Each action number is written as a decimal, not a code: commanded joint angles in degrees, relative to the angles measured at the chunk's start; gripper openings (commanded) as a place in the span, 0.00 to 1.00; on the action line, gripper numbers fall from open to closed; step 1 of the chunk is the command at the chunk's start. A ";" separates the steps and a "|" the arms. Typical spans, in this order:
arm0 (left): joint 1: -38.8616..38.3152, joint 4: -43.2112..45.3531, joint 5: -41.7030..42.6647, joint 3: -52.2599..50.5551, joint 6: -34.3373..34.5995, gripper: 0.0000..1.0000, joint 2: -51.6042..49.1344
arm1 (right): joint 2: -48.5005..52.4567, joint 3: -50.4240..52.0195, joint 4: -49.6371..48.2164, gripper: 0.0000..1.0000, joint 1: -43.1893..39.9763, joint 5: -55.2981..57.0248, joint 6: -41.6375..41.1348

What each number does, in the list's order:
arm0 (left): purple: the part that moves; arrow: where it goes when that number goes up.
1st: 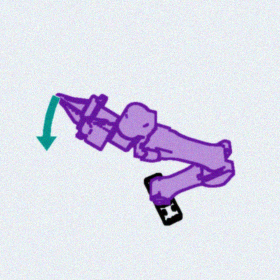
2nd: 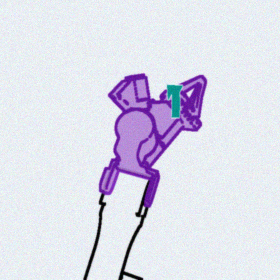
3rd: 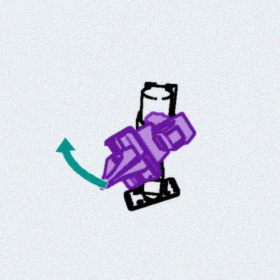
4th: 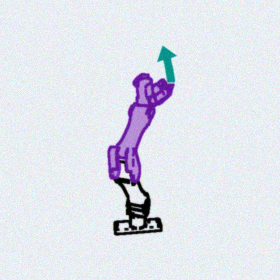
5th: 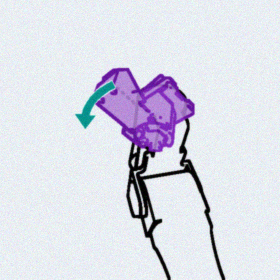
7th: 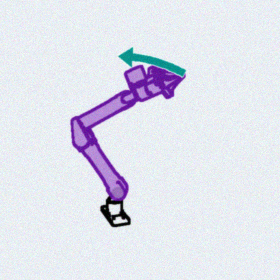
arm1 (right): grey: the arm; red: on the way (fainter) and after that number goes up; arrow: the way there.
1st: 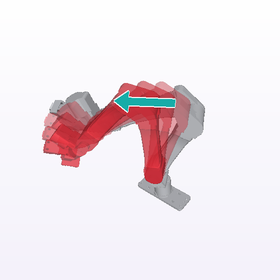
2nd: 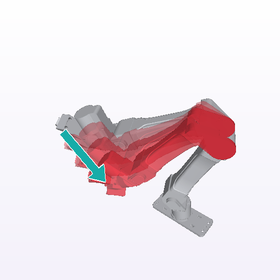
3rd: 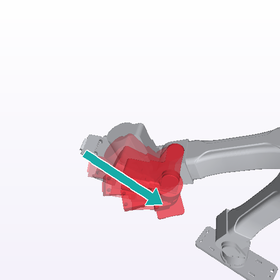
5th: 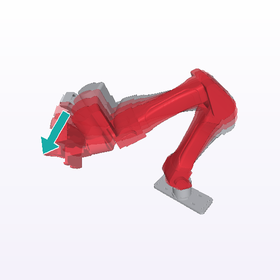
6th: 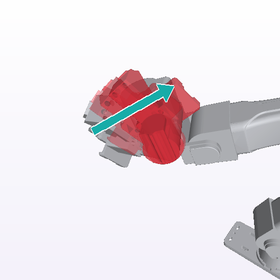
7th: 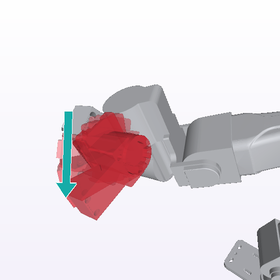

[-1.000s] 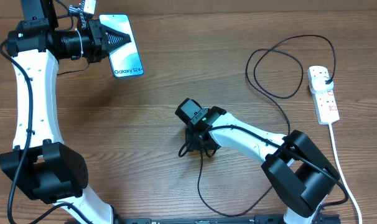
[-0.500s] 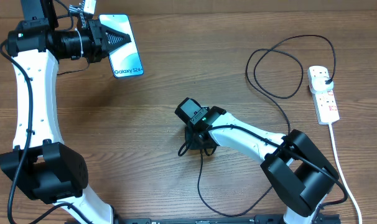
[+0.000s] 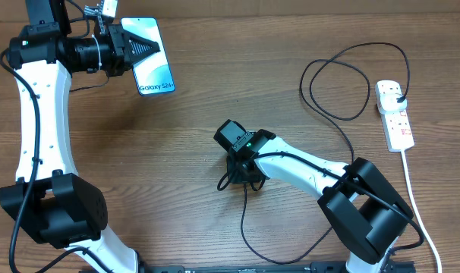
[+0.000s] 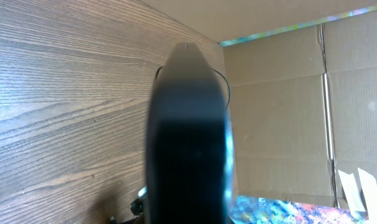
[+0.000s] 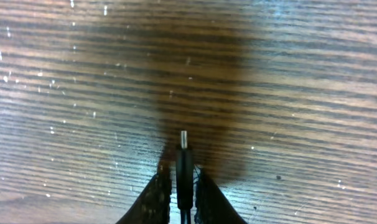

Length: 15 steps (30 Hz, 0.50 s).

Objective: Plug charger to phone and switch on socket
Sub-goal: 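Lower the right gripper and close it on the cable connector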

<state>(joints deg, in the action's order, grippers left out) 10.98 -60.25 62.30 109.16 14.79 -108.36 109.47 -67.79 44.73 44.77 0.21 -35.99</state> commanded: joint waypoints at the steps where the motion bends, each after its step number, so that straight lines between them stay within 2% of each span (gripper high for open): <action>1: -0.02 0.07 1.27 0.81 -1.07 0.04 0.74 | 1.57 -0.50 -0.96 0.09 0.22 0.20 0.35; 5: -0.02 0.07 0.70 0.81 -1.05 0.04 0.74 | 1.57 -0.50 -1.68 0.04 0.15 0.48 0.44; 10: 0.00 0.09 0.74 0.81 -0.46 0.04 0.74 | 1.55 -1.01 -1.27 0.04 -0.13 0.57 0.44; 15: 0.00 0.59 1.36 0.81 0.72 0.04 0.74 | 1.53 -5.62 1.57 0.04 -2.27 -4.57 0.46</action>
<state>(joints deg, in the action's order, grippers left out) 10.98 -60.20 61.91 109.16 14.87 -108.36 110.41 -69.58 45.69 44.16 -0.95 -35.75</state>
